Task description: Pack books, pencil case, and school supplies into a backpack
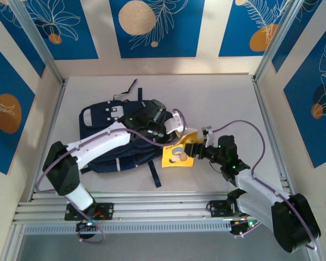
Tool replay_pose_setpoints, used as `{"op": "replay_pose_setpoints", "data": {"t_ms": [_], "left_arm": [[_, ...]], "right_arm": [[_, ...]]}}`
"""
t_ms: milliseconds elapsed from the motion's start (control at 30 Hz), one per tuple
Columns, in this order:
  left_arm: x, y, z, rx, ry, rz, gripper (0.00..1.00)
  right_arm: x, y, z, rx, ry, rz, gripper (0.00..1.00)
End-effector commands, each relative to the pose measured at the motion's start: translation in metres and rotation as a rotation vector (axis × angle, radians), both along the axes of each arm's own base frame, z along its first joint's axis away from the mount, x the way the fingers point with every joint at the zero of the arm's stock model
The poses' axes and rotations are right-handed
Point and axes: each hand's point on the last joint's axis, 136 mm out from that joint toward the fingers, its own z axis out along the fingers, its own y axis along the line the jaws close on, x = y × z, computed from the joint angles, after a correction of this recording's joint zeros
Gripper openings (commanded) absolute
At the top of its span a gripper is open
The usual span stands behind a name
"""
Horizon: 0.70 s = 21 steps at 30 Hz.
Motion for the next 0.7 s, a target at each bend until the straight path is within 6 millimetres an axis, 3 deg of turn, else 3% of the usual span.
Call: {"op": "replay_pose_setpoints", "data": {"t_ms": [0,133,233,300,333,367,400,533,567,667], "left_arm": [[-0.017,0.005,0.011,-0.033,-0.104,-0.120,0.00],[-0.014,0.006,0.012,-0.057,-0.127,-0.107,0.00],[-0.012,0.006,0.019,-0.073,-0.114,-0.096,0.00],[-0.006,0.007,0.025,-0.071,-0.110,-0.054,0.04],[-0.002,0.008,0.029,-0.066,-0.110,-0.030,0.11],[0.002,0.011,0.033,-0.061,-0.101,-0.004,0.21],[0.008,0.014,0.038,-0.060,-0.096,0.035,0.32],[0.029,0.041,0.064,-0.074,-0.062,0.228,0.57],[0.033,0.051,0.072,-0.091,-0.049,0.280,0.69],[0.031,0.074,0.093,-0.170,-0.016,0.348,0.82]], "right_arm": [[-0.003,0.021,0.022,-0.030,-0.159,0.112,0.69],[-0.013,0.037,0.021,-0.034,-0.202,0.201,0.57],[-0.014,0.039,0.020,-0.036,-0.214,0.209,0.32],[-0.015,0.038,0.029,-0.030,-0.243,0.207,0.09],[-0.015,0.037,0.034,-0.024,-0.254,0.202,0.01],[-0.016,0.036,0.042,-0.017,-0.272,0.194,0.00],[-0.018,0.034,0.050,-0.010,-0.291,0.187,0.00],[-0.025,0.024,0.082,0.005,-0.376,0.136,0.00],[-0.028,0.022,0.090,0.015,-0.395,0.130,0.00],[-0.040,0.024,0.112,0.048,-0.450,0.177,0.00]]}}
